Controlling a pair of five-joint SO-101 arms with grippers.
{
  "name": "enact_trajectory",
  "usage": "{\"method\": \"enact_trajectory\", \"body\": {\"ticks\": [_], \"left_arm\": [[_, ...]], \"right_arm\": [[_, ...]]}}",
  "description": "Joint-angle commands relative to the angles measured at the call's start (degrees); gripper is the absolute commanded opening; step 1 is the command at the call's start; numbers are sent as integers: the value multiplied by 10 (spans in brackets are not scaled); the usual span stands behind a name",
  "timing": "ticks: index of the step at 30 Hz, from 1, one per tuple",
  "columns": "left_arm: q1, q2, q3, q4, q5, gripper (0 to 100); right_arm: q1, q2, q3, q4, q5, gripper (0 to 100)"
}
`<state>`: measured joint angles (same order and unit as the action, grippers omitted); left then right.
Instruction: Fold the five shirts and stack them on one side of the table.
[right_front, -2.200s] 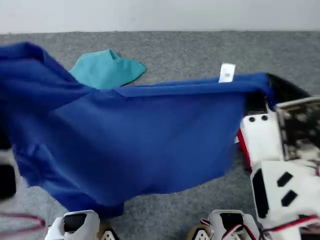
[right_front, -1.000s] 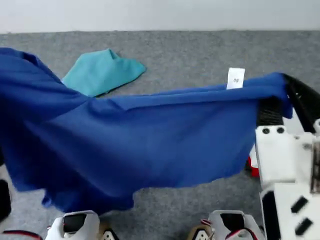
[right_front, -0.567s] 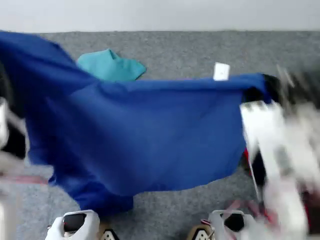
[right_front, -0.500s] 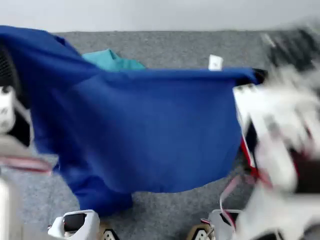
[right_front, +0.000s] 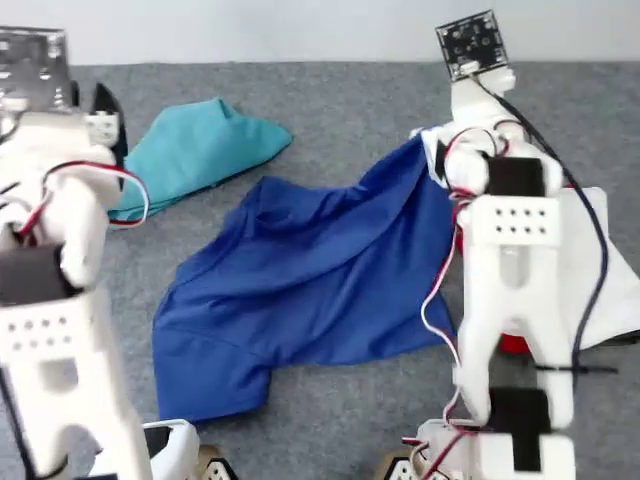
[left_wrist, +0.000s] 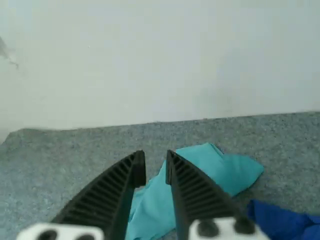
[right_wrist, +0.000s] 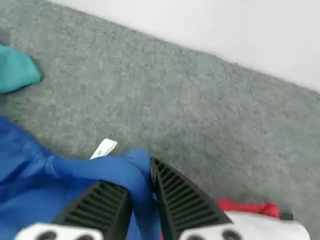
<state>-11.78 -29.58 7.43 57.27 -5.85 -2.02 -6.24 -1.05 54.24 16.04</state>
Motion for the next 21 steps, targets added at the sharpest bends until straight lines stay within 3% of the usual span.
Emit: {"method": "enact_trajectory", "body": {"ticks": [1, 8, 13, 21], "left_arm": [[4, 28, 1, -4, -4, 79], [48, 191, -63, 72, 43, 90], [109, 402, -266, 200, 43, 124], [199, 743, -610, 420, 11, 124]], "right_arm": [[-4, 22, 0, -16, -4, 9], [-4, 36, 1, 148, -5, 9], [-2, 35, 2, 223, -3, 9], [-3, 38, 2, 228, -3, 9]]}}
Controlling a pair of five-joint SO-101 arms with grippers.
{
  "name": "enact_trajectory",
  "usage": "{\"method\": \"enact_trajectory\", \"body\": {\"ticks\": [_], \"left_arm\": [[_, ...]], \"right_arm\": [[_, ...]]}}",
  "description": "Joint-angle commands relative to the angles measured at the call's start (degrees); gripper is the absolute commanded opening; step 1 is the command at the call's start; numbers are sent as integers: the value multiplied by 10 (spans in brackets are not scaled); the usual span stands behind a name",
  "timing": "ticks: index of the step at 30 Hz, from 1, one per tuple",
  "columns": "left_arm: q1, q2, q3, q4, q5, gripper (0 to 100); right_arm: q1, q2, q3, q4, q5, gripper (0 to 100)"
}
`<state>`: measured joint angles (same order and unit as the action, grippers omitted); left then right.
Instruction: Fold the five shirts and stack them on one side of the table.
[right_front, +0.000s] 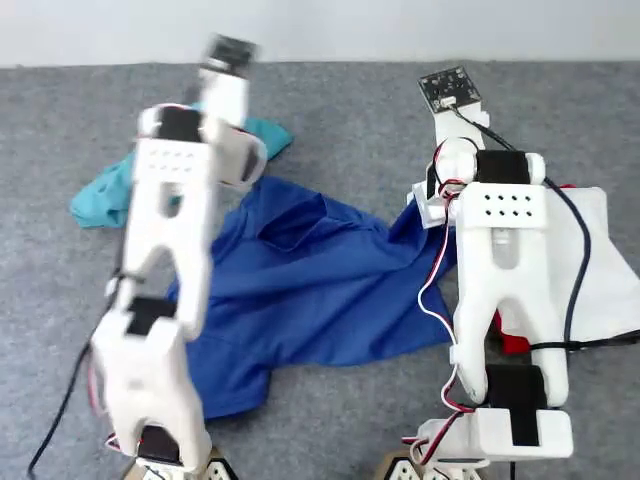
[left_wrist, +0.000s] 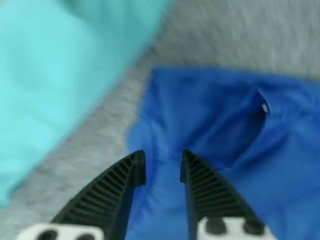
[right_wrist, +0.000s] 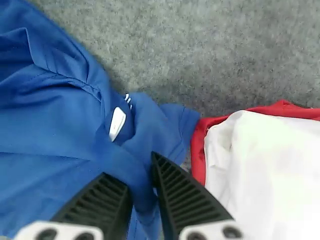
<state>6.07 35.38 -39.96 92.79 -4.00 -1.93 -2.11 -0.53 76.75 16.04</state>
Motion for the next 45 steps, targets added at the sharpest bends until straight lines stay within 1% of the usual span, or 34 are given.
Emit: {"method": "enact_trajectory", "body": {"ticks": [1, 3, 6, 10, 15, 20, 23, 29, 31, 33, 37, 40, 45], "left_arm": [[20, 126, -173, 80, -8, 124], [14, 170, -211, 79, -8, 124], [11, 193, -196, 79, -9, 124], [7, 193, -159, 78, -27, 124], [8, 194, -136, 78, -29, 123], [9, 165, -146, 78, -25, 120], [11, 108, -105, 79, -25, 121], [11, 20, 65, 76, -37, 121], [11, 6, 95, 76, -49, 121], [11, 2, 110, 74, -54, 120], [11, 23, 109, 40, -54, 120], [19, 41, 109, 15, -51, 120], [33, 48, 109, -3, -49, 120]], "right_arm": [[-3, -2, -3, 3, -3, 9], [-2, -2, -3, 3, -3, 9], [-1, -1, -3, 4, -3, 9], [-4, -1, 17, -1, -2, 9], [-2, -3, 29, -2, -2, 9], [-2, -2, 31, -7, -2, 9], [-1, -2, 31, -8, -2, 9], [-4, -2, 31, -9, -2, 9], [-4, -2, 31, -9, -2, 9], [-4, -2, 31, -9, -2, 9], [-5, -4, 31, -9, -2, 9], [-5, -5, 31, -8, -2, 9], [-5, -4, 31, -8, -2, 9]]}}
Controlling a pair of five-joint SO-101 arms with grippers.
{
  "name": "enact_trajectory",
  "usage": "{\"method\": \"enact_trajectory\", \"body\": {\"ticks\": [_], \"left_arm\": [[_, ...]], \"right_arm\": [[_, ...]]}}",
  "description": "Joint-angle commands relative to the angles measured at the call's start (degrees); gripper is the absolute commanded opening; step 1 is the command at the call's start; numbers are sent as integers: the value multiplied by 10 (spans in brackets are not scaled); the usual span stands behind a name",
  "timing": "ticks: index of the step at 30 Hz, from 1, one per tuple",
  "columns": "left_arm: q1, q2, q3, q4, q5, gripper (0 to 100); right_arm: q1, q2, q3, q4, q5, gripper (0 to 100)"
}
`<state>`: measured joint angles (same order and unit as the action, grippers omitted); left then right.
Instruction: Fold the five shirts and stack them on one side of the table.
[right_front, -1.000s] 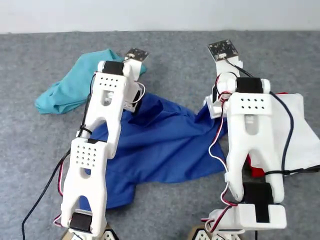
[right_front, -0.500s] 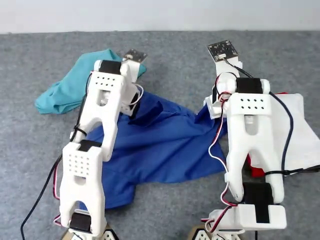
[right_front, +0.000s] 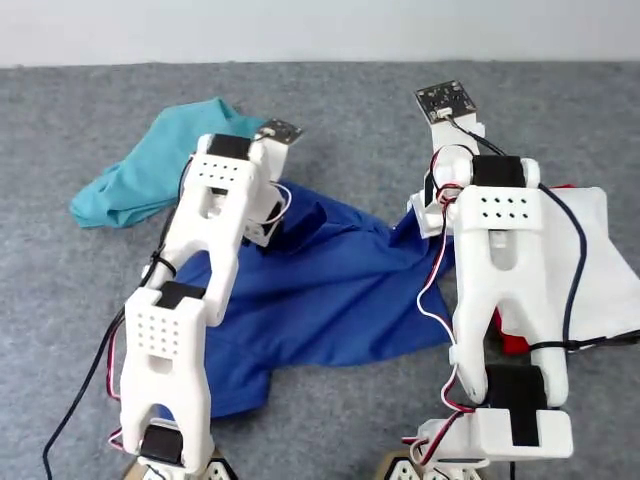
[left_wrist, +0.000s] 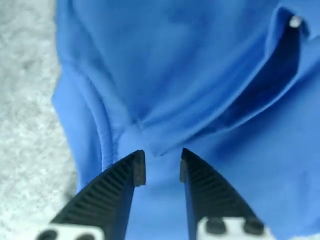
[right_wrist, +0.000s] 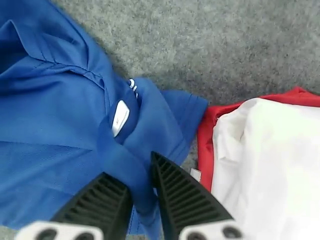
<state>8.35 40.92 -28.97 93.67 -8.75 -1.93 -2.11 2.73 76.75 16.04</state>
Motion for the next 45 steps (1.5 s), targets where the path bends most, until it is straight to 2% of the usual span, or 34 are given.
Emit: {"method": "enact_trajectory", "body": {"ticks": [1, 8, 11, 13, 15, 20, 25, 27, 33, 40, 45], "left_arm": [[13, -6, -1, -15, -2, 120], [14, -2, 2, -53, -2, 118], [11, 13, 7, -87, -3, 68], [11, 37, 6, -91, -3, 21], [11, 57, 5, -88, -3, 14], [11, 62, -58, -44, -3, 14], [11, 41, -205, 69, -2, 13], [7, 20, -237, 70, 8, 13], [-8, -138, -181, 70, 30, 13], [-14, -419, -73, 69, 30, 13], [-16, -593, -30, 68, 27, 13]], "right_arm": [[-5, -3, -2, -8, -2, 9], [-5, -5, -2, -7, -2, 9], [-5, -6, -2, -6, -2, 9], [-5, -7, -2, -5, -2, 9], [-5, -7, -2, -5, -2, 9], [-5, -7, -2, -5, -2, 9], [-5, -8, -2, -4, -2, 9], [-8, -20, -6, 0, -4, 9], [-39, -170, -36, 16, -2, 9], [-34, -378, -46, 15, -3, 9], [-30, -465, -55, 31, -4, 9]]}}
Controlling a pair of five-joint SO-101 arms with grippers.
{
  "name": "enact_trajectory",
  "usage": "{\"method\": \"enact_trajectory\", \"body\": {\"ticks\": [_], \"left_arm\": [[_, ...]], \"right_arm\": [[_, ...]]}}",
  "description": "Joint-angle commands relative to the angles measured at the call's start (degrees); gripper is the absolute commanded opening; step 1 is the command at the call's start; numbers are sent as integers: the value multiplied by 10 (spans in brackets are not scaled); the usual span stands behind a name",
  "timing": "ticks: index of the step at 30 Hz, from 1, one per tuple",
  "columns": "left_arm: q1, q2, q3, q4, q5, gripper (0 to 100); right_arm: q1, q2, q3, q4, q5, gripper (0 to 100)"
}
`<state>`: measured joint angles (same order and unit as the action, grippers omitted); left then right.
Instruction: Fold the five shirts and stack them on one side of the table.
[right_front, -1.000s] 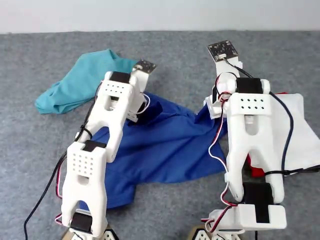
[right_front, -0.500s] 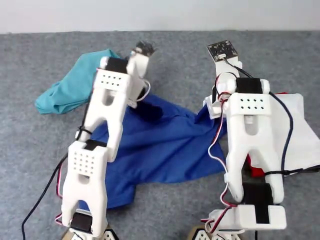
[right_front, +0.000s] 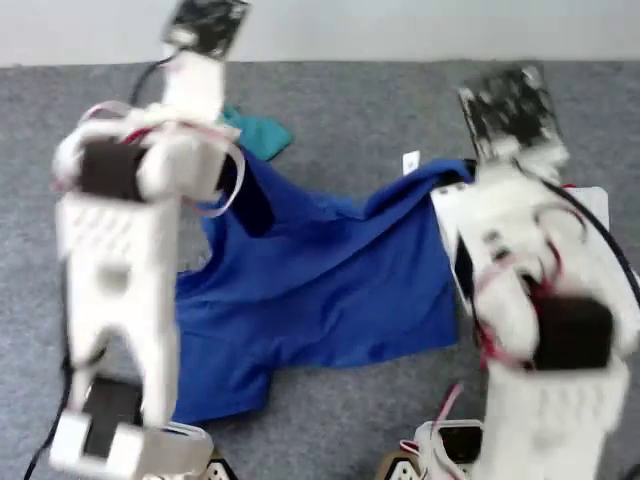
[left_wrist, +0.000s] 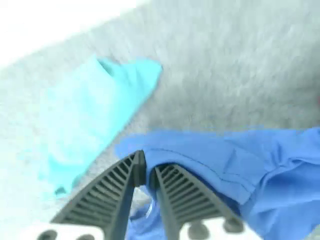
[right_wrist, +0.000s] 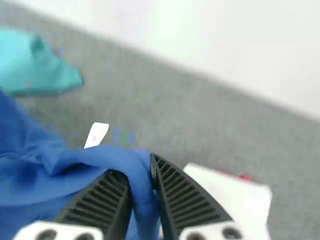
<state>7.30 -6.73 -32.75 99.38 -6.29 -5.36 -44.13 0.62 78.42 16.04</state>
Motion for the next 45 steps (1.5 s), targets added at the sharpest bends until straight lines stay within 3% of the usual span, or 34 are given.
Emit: {"method": "enact_trajectory", "body": {"ticks": [1, 12, 27, 35, 45], "left_arm": [[-6, -148, 7, 11, 3, 13], [-9, -406, 0, -30, 5, 13], [-6, -338, -249, -18, 30, 13], [-5, -295, -190, -11, 27, 13], [-8, -300, -128, -14, 24, 13]], "right_arm": [[9, -51, -47, 24, -5, 9], [79, -66, -243, 120, -7, 9], [79, -111, -254, 141, -24, 9], [75, -88, -145, 117, -23, 9], [74, -73, 33, 13, -22, 9]]}}
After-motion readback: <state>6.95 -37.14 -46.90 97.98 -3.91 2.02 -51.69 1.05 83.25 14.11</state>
